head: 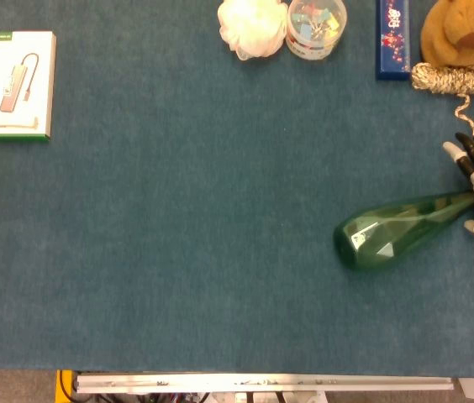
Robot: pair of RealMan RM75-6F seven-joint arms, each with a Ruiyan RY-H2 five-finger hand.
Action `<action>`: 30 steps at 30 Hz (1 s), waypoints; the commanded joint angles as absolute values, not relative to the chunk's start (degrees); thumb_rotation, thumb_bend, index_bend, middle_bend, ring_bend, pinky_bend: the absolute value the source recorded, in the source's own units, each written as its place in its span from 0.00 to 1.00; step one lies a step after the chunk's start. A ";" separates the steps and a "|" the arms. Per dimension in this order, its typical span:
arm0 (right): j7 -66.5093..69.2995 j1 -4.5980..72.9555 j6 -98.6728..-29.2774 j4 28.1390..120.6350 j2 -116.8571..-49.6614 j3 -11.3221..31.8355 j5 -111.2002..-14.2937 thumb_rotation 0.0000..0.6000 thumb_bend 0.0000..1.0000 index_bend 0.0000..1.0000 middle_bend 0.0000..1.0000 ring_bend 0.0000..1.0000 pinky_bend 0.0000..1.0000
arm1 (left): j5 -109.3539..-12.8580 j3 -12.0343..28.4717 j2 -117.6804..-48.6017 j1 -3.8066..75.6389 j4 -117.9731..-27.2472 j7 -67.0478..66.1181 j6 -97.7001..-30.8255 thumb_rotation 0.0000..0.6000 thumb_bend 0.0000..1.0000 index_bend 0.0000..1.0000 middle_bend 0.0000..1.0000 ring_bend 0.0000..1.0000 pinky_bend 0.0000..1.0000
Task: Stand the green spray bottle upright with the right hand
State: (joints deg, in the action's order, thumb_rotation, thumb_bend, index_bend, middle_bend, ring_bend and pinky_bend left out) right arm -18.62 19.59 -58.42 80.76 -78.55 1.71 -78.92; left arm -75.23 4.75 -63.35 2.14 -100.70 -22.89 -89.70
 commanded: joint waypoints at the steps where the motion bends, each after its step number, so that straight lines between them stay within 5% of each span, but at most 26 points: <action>1: -18.94 20.32 -57.84 79.91 -79.25 1.88 -78.64 1.00 0.00 0.00 0.02 0.00 0.17 | -75.29 4.69 -63.31 2.06 -100.77 -22.97 -89.76 1.00 0.00 0.51 0.43 0.32 0.46; 30: -17.12 29.71 -55.89 63.63 -91.40 6.97 -78.00 1.00 0.00 0.00 0.02 0.00 0.17 | -74.89 4.92 -62.65 1.60 -101.42 -23.03 -90.01 1.00 0.00 0.51 0.43 0.32 0.46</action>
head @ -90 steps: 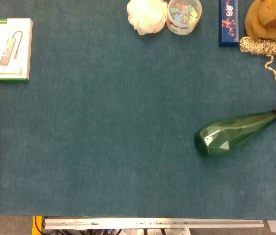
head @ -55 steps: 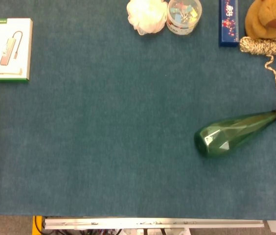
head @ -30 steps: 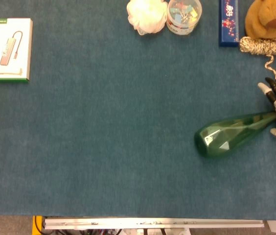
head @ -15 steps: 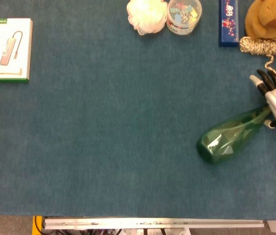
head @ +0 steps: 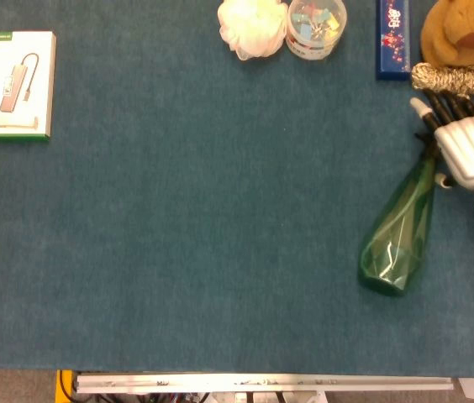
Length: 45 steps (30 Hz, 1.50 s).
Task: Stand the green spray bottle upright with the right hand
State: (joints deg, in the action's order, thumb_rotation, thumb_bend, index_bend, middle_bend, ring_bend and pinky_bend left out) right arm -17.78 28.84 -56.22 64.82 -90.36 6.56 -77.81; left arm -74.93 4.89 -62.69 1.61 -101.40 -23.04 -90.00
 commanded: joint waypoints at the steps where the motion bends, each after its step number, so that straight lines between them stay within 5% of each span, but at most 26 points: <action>1: -16.93 30.04 -55.78 63.13 -91.82 7.04 -78.07 1.00 0.00 0.00 0.02 0.00 0.17 | -74.87 4.94 -62.62 1.58 -101.45 -23.04 -90.02 1.00 0.00 0.51 0.43 0.32 0.46; 23: -11.03 36.48 -56.33 54.70 -101.61 7.55 -81.49 1.00 0.00 0.01 0.03 0.00 0.17 | -75.17 5.44 -62.07 0.79 -102.07 -24.06 -92.23 1.00 0.00 0.51 0.43 0.32 0.46; 45: -8.92 37.75 -59.23 64.73 -99.93 4.38 -86.58 1.00 0.00 0.02 0.03 0.00 0.17 | -72.85 6.98 -61.37 -0.05 -102.93 -26.24 -94.39 1.00 0.00 0.51 0.43 0.32 0.46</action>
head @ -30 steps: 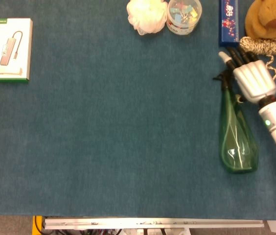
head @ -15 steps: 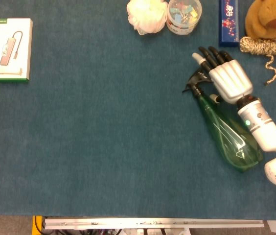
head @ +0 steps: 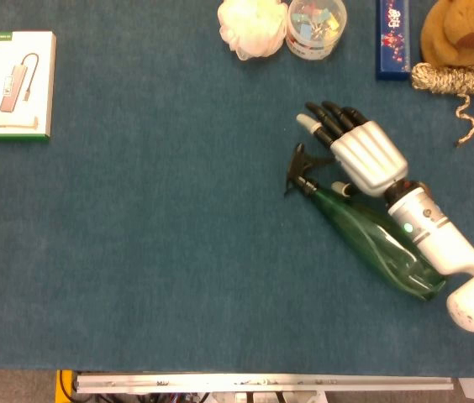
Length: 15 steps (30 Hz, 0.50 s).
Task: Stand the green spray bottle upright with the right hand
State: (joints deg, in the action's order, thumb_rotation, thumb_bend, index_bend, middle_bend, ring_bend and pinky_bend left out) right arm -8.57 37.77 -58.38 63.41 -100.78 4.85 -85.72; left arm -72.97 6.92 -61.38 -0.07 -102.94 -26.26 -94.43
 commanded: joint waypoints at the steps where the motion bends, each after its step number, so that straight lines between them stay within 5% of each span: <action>1: -9.60 37.60 -59.72 65.65 -99.26 4.26 -86.83 1.00 0.00 0.02 0.04 0.00 0.17 | -72.78 7.04 -61.33 -0.04 -102.99 -26.27 -94.38 1.00 0.00 0.51 0.43 0.32 0.46; 15: -18.33 32.76 -65.09 87.66 -84.74 2.45 -87.04 1.00 0.00 0.02 0.04 0.00 0.17 | -71.86 7.10 -61.67 0.15 -102.91 -27.32 -93.97 1.00 0.00 0.51 0.43 0.32 0.46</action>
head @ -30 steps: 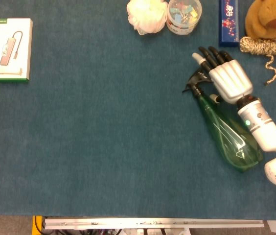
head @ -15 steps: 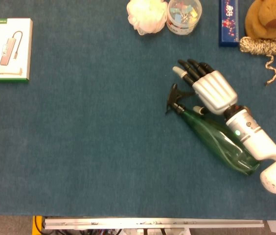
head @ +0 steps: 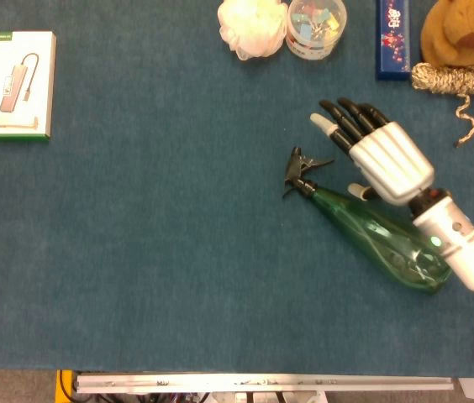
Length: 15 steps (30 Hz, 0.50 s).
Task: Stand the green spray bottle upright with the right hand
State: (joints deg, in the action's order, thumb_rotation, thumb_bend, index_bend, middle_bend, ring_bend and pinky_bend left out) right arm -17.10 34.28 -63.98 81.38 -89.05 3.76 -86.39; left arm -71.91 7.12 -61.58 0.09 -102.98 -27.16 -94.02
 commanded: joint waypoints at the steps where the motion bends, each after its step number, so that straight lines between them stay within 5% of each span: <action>1: -18.25 32.64 -65.02 89.00 -83.99 2.12 -87.30 1.00 0.00 0.02 0.04 0.00 0.17 | -71.81 7.10 -61.75 0.19 -102.87 -27.44 -93.91 1.00 0.00 0.51 0.43 0.32 0.46; 15: -16.03 32.04 -61.17 96.81 -79.89 -2.62 -89.97 1.00 0.00 0.02 0.03 0.00 0.17 | -71.59 7.04 -61.76 0.23 -103.08 -27.61 -93.82 1.00 0.00 0.51 0.43 0.32 0.46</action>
State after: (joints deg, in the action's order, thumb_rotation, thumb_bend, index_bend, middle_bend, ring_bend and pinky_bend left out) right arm -16.20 32.06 -61.56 96.67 -79.95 -2.23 -89.68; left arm -71.58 7.05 -61.77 0.23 -103.07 -27.62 -93.83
